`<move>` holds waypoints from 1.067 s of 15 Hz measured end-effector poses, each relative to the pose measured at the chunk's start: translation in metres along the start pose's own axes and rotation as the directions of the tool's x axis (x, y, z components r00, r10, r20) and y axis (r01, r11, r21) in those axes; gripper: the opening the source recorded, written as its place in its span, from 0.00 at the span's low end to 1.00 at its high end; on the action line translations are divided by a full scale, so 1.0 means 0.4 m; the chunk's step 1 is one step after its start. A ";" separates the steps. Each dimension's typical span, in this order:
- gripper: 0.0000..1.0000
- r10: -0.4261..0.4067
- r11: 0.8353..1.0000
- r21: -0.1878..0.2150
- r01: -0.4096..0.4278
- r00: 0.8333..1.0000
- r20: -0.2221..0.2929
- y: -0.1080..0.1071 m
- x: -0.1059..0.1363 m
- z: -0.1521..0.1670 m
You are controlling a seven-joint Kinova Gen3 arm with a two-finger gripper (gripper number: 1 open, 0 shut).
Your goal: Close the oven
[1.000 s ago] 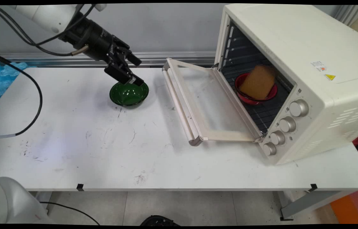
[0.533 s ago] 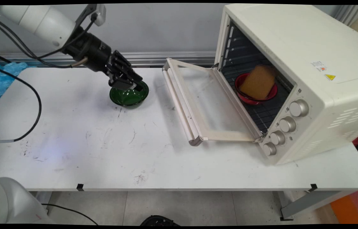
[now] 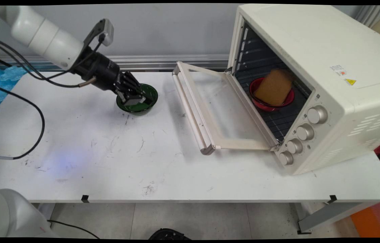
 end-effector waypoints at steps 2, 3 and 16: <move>0.00 -0.005 1.000 -0.006 0.005 1.000 -0.007 0.000 -0.024 0.020; 0.00 -0.006 1.000 -0.009 0.006 1.000 -0.008 0.000 -0.036 0.032; 0.00 0.054 0.998 -0.023 -0.054 0.998 -0.038 -0.013 -0.098 0.204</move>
